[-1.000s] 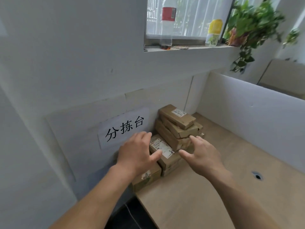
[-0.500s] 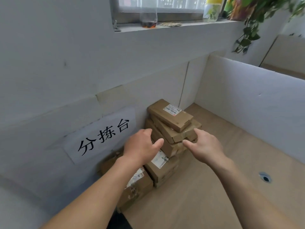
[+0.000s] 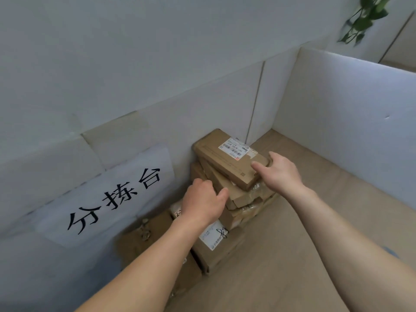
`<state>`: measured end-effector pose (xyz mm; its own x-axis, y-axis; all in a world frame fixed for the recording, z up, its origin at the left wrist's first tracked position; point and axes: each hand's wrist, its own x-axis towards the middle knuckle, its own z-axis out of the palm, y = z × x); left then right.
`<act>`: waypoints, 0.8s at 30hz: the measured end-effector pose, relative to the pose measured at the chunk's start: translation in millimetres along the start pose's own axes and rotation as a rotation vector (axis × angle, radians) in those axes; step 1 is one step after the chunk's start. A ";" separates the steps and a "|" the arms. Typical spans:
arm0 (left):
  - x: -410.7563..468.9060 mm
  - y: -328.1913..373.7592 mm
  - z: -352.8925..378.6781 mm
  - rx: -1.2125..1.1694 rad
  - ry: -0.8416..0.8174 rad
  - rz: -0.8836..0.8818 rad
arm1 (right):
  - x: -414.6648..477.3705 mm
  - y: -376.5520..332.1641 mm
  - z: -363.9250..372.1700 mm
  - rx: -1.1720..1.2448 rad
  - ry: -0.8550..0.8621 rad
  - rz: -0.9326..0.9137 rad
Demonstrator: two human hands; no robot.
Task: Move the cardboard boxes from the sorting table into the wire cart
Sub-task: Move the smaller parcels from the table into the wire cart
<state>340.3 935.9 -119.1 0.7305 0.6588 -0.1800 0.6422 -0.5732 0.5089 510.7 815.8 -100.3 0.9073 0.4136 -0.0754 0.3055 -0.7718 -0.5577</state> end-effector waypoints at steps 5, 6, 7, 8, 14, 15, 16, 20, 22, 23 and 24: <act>9.1 -3.0 10.7 -0.055 -0.028 -0.026 | 13.7 8.7 16.0 0.118 -0.031 0.008; 9.9 -3.2 12.1 -0.074 -0.030 -0.029 | 14.2 10.8 18.7 0.135 -0.021 0.016; 10.3 -3.4 13.0 -0.097 -0.030 -0.035 | 13.2 12.2 20.7 0.156 -0.011 0.024; 10.6 -3.9 13.7 -0.126 -0.028 -0.044 | 11.8 12.9 22.8 0.172 -0.003 0.033; 6.4 -14.0 12.3 -0.408 0.020 -0.090 | -3.7 14.7 34.7 0.288 0.005 0.055; 4.5 -16.3 11.6 -0.461 0.017 -0.097 | -7.2 14.9 36.2 0.306 0.011 0.058; 2.5 -18.9 10.9 -0.516 0.011 -0.108 | -11.5 14.6 37.2 0.320 0.013 0.060; -9.3 -27.1 7.0 -0.701 -0.008 -0.129 | -30.4 14.6 38.8 0.364 -0.006 0.086; -15.5 -29.5 5.9 -0.744 -0.006 -0.119 | -41.5 13.5 39.3 0.406 -0.007 0.091; -19.9 -31.1 4.6 -0.763 0.001 -0.108 | -49.1 11.9 39.3 0.433 -0.004 0.088; -24.4 -32.8 3.3 -0.776 0.014 -0.095 | -57.0 9.5 39.2 0.454 0.004 0.080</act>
<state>302.1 937.0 -134.1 0.6746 0.6966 -0.2442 0.3521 -0.0129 0.9359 450.6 803.8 -133.7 0.9244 0.3584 -0.1301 0.0776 -0.5111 -0.8560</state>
